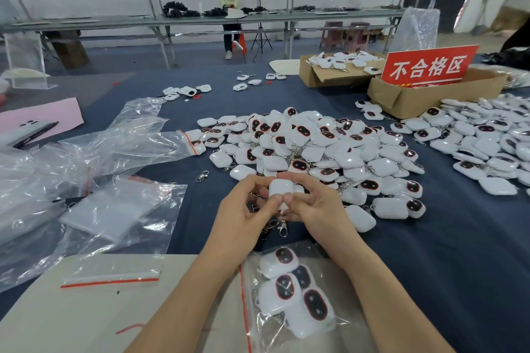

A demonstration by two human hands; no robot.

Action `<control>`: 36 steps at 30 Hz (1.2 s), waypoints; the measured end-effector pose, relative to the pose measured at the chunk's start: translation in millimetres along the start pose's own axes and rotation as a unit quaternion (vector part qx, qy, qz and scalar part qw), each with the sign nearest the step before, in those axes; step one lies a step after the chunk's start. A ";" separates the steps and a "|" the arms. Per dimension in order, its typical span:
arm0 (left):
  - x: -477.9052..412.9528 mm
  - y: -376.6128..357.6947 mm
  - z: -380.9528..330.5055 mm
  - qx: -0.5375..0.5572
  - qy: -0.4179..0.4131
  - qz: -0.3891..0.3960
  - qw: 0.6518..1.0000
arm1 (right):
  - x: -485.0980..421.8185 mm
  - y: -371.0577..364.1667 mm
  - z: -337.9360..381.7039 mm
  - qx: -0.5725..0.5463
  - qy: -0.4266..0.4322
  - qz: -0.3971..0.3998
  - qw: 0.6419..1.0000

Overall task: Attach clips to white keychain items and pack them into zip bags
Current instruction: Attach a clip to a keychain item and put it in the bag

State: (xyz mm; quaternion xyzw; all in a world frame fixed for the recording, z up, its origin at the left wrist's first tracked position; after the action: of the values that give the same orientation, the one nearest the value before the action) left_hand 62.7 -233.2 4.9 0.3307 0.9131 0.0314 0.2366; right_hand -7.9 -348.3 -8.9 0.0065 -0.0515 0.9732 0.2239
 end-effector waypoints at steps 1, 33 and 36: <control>0.0 0.6 0.4 -0.003 0.000 -0.002 1.000 | 0.0 0.0 0.0 0.002 0.000 -0.002 1.000; -1.7 -7.6 -6.3 -0.102 -0.024 0.040 0.994 | -5.4 10.4 -7.7 -0.017 -0.007 -0.058 0.998; -2.0 -2.8 -6.0 -0.091 -0.027 0.011 0.995 | -5.2 6.0 -4.8 -0.035 -0.001 -0.022 0.999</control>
State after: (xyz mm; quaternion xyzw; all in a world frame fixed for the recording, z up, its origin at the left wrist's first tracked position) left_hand 59.7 -236.0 10.4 0.3183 0.8961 0.1075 0.2901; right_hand -5.8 -355.4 -14.4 0.0011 -0.0856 0.9655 0.2457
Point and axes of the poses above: each hand's wrist, its own x-axis away from the middle knuckle, its own y-axis out of the back of the hand, z = x × y, the point moved 9 cm from there along -x, towards the middle knuckle, and after that the axes turned 8 degrees about -y, right-handed, at the moved point
